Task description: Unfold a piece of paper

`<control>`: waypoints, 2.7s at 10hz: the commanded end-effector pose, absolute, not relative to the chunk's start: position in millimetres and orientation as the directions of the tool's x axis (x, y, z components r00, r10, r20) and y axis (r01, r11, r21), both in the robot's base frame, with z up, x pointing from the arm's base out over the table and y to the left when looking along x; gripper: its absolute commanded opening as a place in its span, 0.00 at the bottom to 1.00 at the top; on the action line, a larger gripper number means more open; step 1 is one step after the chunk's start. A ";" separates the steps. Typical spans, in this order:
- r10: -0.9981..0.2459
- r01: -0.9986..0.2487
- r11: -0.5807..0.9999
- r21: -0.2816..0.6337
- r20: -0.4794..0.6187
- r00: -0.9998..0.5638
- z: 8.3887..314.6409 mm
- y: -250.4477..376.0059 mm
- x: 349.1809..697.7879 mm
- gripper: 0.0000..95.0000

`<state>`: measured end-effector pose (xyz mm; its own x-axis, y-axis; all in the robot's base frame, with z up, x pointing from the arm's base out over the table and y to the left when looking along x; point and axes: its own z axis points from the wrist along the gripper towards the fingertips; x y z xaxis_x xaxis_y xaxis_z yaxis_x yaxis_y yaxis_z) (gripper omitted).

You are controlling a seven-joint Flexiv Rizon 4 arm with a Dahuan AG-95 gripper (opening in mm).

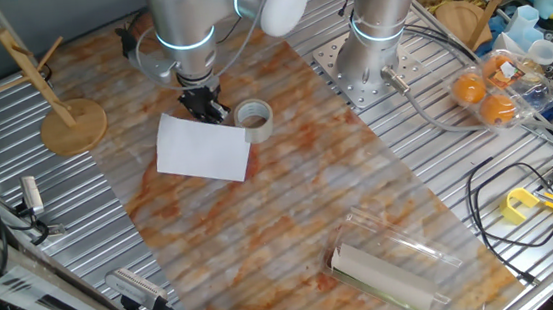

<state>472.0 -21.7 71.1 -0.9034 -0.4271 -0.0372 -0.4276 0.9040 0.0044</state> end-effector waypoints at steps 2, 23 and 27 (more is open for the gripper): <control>-0.433 -0.434 0.901 0.010 -0.047 -0.900 70.1 -22.1 481.5 0.00; -0.396 -0.397 0.918 0.018 -0.039 -0.917 72.4 25.3 558.9 0.00; -0.391 -0.392 0.920 0.021 -0.034 -0.920 70.8 36.9 570.6 0.00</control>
<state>572.0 40.2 69.7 -0.9191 -0.3926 -0.0338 -0.3935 0.9190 0.0232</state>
